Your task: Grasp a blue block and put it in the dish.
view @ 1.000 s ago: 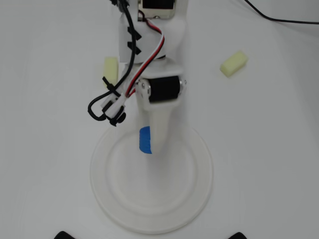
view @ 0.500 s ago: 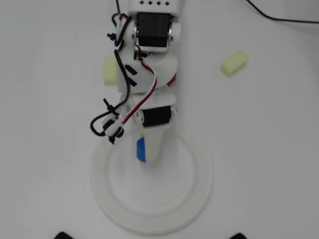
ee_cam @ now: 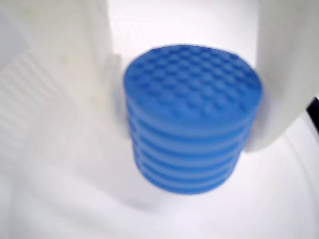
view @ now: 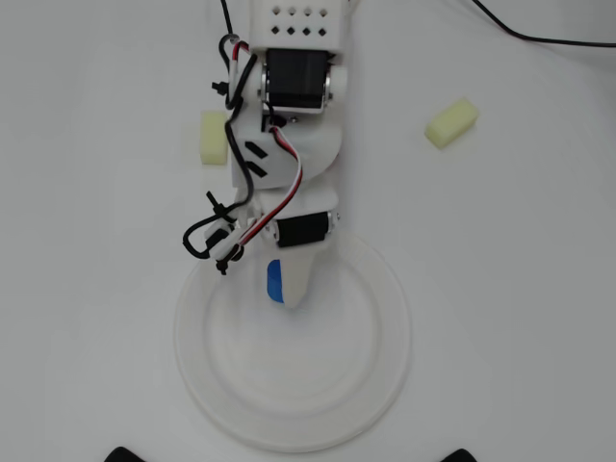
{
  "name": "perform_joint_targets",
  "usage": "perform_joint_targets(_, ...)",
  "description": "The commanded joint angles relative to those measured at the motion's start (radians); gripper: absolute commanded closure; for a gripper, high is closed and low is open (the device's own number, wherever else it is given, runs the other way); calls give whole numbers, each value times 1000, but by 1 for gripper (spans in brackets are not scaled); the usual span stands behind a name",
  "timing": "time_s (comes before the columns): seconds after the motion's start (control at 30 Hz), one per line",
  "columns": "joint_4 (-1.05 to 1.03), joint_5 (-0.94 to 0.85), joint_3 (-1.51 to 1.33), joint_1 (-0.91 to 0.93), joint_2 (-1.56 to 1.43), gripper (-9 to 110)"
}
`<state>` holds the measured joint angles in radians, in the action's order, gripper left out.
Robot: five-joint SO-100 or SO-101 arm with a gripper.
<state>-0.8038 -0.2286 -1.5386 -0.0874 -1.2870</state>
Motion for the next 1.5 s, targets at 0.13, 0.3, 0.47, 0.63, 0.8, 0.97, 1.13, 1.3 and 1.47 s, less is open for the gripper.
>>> perform_joint_targets(0.13,9,20,-2,0,-6,101)
perform_joint_targets(0.3,3,41,-3,0,-9,93)
perform_joint_targets(0.47,0,81,-3,5,-18,74)
perform_joint_targets(0.63,-23,118,-2,8,-49,61)
perform_joint_targets(0.8,-160,129,72,9,-81,54)
perform_joint_targets(0.97,-281,129,86,2,-183,51)
perform_joint_targets(1.13,-442,106,84,-17,-324,48)
perform_joint_targets(1.3,-583,74,86,-28,-457,48)
perform_joint_targets(1.47,-692,74,78,-12,-591,48)
